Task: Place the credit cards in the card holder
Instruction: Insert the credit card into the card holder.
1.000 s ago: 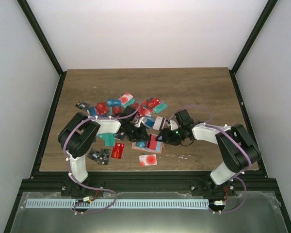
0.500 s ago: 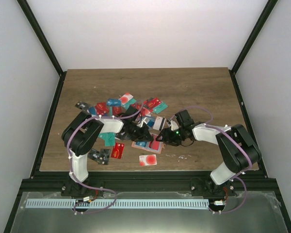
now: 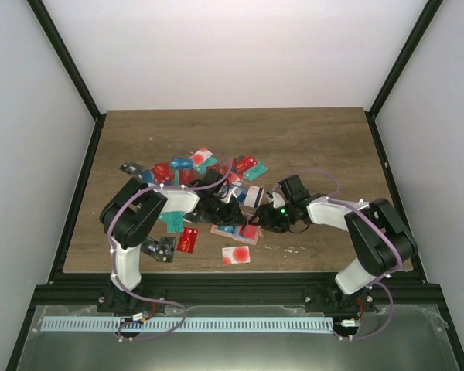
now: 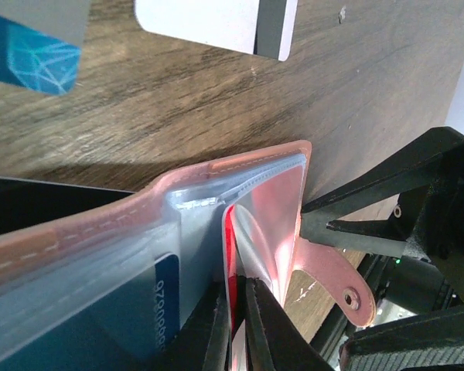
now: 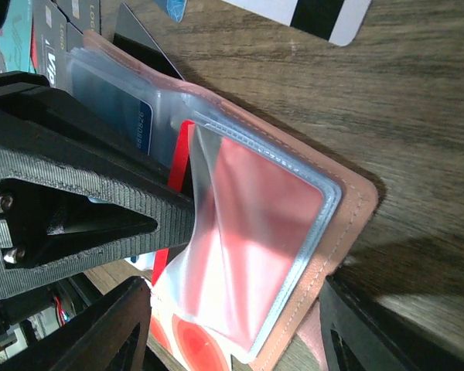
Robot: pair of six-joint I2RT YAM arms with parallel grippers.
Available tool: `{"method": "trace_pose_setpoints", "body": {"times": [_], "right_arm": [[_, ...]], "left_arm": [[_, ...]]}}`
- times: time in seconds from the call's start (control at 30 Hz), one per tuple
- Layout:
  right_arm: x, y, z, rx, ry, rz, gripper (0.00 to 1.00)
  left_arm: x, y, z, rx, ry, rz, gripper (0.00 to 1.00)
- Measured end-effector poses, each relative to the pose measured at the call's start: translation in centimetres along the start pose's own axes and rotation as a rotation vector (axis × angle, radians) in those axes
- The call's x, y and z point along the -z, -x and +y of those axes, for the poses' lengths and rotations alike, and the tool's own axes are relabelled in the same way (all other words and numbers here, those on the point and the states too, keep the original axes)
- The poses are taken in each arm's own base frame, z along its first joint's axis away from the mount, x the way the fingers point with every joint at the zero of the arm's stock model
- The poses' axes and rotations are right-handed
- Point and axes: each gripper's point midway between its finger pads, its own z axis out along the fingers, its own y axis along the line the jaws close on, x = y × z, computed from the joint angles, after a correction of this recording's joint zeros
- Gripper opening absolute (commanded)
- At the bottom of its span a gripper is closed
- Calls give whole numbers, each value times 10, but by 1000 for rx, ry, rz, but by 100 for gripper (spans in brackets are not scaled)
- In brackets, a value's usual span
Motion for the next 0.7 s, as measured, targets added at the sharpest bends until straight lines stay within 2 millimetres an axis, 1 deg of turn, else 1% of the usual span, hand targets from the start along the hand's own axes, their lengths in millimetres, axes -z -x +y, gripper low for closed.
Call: {"method": "trace_pose_setpoints", "body": {"times": [0.37,0.6,0.7], "right_arm": [[8,-7,-4,-18,-46,3,65],[16,-12,-7,-32,-84,2,66],[23,-13,-6,-28,-97,-13,67]], "left_arm": [[2,-3,-1,-63,84,-36,20],[6,-7,-1,-82,114,-46,31],[9,-10,-1,-92,124,-49,40]]}}
